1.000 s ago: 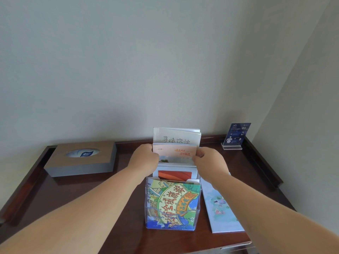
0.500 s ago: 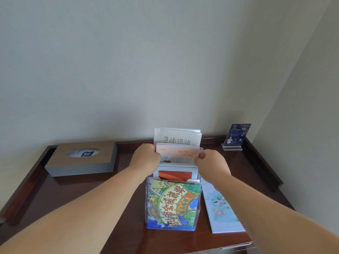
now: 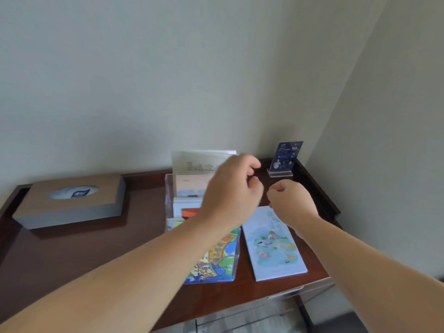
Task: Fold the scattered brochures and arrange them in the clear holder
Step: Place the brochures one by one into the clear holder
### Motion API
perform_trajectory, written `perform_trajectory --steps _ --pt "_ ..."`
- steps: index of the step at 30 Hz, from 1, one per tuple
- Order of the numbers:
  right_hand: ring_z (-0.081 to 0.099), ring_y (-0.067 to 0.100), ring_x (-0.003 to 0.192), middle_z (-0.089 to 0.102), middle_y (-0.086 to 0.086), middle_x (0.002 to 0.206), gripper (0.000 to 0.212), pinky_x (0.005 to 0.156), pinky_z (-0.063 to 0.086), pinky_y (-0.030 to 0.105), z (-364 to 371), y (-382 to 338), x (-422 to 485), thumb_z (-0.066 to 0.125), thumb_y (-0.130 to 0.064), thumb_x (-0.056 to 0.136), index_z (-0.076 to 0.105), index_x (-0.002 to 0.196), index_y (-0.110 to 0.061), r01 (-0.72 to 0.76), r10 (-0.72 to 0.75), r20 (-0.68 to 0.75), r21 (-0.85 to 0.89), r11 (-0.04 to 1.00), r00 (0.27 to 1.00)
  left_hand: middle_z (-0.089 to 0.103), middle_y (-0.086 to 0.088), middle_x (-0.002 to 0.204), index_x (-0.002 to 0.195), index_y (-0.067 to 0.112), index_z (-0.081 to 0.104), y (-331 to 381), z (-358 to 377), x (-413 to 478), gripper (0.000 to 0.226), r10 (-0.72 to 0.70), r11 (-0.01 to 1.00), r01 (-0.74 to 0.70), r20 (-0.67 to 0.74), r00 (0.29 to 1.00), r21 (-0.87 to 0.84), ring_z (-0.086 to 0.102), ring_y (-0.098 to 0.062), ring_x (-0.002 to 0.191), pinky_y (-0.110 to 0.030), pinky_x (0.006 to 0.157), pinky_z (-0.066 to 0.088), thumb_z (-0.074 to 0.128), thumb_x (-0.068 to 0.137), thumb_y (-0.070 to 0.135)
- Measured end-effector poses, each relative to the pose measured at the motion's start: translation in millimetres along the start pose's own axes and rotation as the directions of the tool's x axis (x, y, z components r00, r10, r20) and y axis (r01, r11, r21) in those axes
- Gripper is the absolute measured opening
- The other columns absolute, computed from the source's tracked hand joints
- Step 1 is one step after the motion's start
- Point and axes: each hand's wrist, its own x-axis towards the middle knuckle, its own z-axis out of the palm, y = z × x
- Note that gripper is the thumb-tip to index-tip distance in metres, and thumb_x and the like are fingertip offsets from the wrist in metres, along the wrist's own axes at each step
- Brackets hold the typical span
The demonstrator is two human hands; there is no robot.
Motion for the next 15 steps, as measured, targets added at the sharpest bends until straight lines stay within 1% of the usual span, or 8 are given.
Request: perform_trajectory --steps 2,4,6,8,9,10,12,15 --pt "0.065 0.021 0.081 0.069 0.000 0.086 0.018 0.071 0.055 0.037 -9 21 2 0.051 -0.020 0.086 0.067 0.095 -0.021 -0.040 0.040 0.003 -0.034 0.999 0.999 0.056 0.005 0.101 0.112 0.017 0.061 3 38 -11 0.026 -0.049 0.999 0.051 0.118 0.992 -0.018 0.055 -0.011 0.093 -0.025 0.080 0.044 0.056 0.088 0.012" --pt "0.064 0.022 0.083 0.069 0.001 0.090 0.020 0.072 0.053 0.034 -15 45 6 0.051 -0.019 0.087 0.068 0.098 -0.018 -0.060 0.062 0.019 -0.070 0.996 0.998 0.055 0.006 0.107 0.116 0.022 0.057 -4 75 -25 0.026 -0.173 0.985 0.173 0.229 0.958 0.019 0.056 -0.011 0.099 -0.024 0.079 0.041 0.054 0.090 0.018" --pt "0.064 0.024 0.085 0.069 0.005 0.092 0.022 0.072 0.053 0.033 -18 69 13 0.051 -0.017 0.089 0.069 0.100 -0.013 -0.084 0.092 0.071 -0.111 0.990 0.993 0.056 0.002 0.120 0.123 0.024 0.054 -18 110 -38 0.032 -0.317 0.949 0.298 0.327 0.890 0.106 0.055 -0.017 0.109 -0.030 0.085 0.044 0.052 0.091 0.022" --pt "0.065 0.030 0.088 0.070 0.013 0.095 0.024 0.077 0.056 0.039 -18 92 23 0.050 -0.014 0.090 0.069 0.100 -0.004 -0.110 0.134 0.153 -0.153 0.982 0.979 0.052 -0.004 0.133 0.133 0.021 0.049 -35 139 -46 0.041 -0.462 0.887 0.408 0.394 0.794 0.218 0.053 -0.022 0.119 -0.033 0.095 0.044 0.051 0.092 0.025" --pt "0.065 0.034 0.091 0.070 0.017 0.097 0.025 0.080 0.056 0.041 -17 105 28 0.050 -0.014 0.090 0.069 0.100 -0.001 -0.120 0.153 0.199 -0.167 0.979 0.968 0.050 -0.008 0.136 0.135 0.018 0.047 -44 150 -49 0.045 -0.543 0.840 0.474 0.395 0.741 0.265 0.054 -0.025 0.120 -0.034 0.096 0.046 0.051 0.092 0.026" --pt "0.065 0.036 0.093 0.069 0.019 0.099 0.026 0.081 0.055 0.042 -15 117 33 0.050 -0.015 0.090 0.068 0.099 0.000 -0.129 0.169 0.244 -0.173 0.976 0.955 0.050 -0.011 0.135 0.136 0.015 0.046 -52 158 -52 0.047 -0.623 0.783 0.551 0.377 0.686 0.291 0.057 -0.029 0.116 -0.036 0.093 0.050 0.052 0.091 0.027" --pt "0.065 0.036 0.095 0.069 0.019 0.101 0.027 0.078 0.053 0.039 -8 139 43 0.050 -0.018 0.090 0.067 0.100 0.000 -0.152 0.199 0.311 -0.169 0.974 0.929 0.053 -0.017 0.129 0.134 0.009 0.046 -66 171 -56 0.049 -0.747 0.663 0.690 0.317 0.585 0.291 0.061 -0.033 0.106 -0.039 0.081 0.056 0.054 0.089 0.026" --pt "0.064 0.023 0.088 0.065 0.005 0.104 0.031 0.073 0.054 0.035 4 163 53 0.051 -0.023 0.093 0.057 0.117 -0.006 -0.243 0.279 0.403 -0.138 0.960 0.871 0.051 -0.020 0.129 0.133 0.006 0.045 -79 187 -60 0.049 -0.840 0.542 0.782 0.233 0.490 0.309 0.058 -0.034 0.109 -0.033 0.075 0.054 0.054 0.089 0.025"
